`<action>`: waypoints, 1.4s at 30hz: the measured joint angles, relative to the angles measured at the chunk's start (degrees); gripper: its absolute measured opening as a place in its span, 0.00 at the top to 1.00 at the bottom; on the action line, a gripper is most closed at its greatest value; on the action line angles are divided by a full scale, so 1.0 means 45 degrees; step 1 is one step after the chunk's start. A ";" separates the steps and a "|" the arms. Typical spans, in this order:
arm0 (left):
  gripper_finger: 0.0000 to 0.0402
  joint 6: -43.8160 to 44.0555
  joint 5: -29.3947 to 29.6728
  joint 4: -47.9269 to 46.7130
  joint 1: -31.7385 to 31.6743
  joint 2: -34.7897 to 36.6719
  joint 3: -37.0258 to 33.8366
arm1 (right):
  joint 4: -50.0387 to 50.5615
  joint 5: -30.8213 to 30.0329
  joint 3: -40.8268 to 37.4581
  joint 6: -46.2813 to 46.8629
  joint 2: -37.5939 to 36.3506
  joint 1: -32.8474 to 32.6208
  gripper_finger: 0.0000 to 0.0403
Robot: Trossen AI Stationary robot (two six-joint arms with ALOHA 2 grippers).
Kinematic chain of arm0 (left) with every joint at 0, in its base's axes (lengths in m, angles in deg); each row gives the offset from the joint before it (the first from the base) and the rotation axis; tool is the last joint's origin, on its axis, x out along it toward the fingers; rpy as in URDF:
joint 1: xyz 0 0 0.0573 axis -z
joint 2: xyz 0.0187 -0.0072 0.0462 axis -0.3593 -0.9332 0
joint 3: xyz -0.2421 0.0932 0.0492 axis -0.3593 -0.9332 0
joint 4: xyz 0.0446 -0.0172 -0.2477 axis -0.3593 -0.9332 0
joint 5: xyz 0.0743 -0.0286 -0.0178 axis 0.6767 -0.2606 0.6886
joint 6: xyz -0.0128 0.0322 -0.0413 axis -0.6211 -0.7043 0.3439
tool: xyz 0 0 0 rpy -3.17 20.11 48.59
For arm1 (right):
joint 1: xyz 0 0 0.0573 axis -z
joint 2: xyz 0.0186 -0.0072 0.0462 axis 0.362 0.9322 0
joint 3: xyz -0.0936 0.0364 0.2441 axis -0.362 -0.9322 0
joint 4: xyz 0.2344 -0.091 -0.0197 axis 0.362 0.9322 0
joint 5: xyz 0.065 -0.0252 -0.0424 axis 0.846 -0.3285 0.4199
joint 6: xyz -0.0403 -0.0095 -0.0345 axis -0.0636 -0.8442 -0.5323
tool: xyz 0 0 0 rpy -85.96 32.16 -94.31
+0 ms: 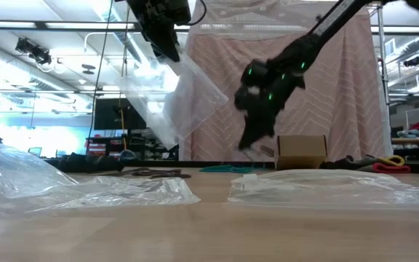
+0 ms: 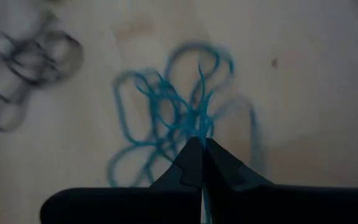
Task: Sort rubber bands
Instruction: Put the blue rubber band into the top transparent zip bag
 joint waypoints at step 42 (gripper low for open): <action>1.00 0.0189 -0.0670 0.3199 0.0000 0.0000 -0.0005 | -0.1998 -0.0972 0.0010 0.4854 -0.7792 -0.2764 1.00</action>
